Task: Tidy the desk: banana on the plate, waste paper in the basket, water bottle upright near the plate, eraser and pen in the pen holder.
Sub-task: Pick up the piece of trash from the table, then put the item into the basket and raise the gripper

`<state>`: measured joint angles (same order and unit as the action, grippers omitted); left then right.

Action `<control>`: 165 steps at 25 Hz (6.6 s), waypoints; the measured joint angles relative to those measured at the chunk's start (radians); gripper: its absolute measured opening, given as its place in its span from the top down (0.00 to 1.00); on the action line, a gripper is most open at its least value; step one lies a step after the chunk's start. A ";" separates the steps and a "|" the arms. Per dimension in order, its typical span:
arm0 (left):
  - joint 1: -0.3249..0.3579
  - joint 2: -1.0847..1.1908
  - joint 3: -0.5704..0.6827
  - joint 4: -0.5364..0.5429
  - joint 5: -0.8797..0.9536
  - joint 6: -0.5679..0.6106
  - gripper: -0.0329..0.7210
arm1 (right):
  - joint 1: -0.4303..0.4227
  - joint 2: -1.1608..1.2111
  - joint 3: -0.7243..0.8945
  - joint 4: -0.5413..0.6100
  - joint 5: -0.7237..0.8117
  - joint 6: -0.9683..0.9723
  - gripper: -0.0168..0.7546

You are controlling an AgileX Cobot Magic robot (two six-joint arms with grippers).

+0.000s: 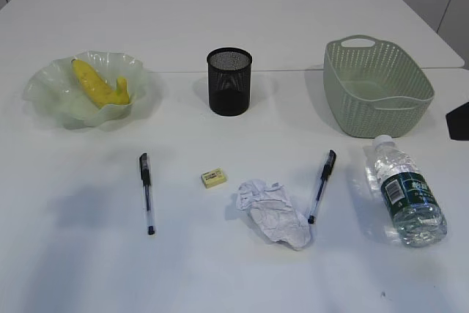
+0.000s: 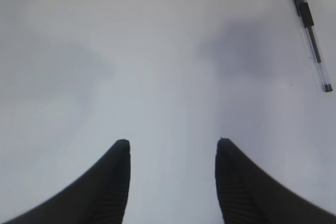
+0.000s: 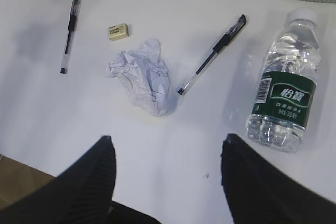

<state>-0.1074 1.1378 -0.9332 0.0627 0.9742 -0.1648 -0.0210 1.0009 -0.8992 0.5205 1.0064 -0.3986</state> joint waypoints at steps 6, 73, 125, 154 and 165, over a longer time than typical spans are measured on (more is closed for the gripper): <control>0.000 -0.038 0.070 0.000 0.002 0.002 0.47 | 0.080 0.037 -0.037 -0.080 0.026 0.019 0.36; 0.000 -0.045 0.070 0.008 0.014 0.006 0.32 | 0.499 1.038 -0.451 -0.281 -0.213 -0.009 0.49; 0.000 -0.045 0.070 0.006 0.014 0.006 0.34 | 0.062 1.043 -1.047 -0.520 -0.025 0.313 0.85; 0.000 -0.045 0.070 0.006 0.063 0.006 0.34 | 0.050 1.265 -1.132 -0.520 -0.110 0.404 0.49; 0.000 -0.045 0.070 0.006 0.060 0.006 0.34 | 0.050 1.184 -1.253 -0.520 0.194 0.406 0.49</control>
<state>-0.1074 1.0926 -0.8636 0.0690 1.0345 -0.1588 0.0295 2.1847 -2.1524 0.0000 1.2000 0.0073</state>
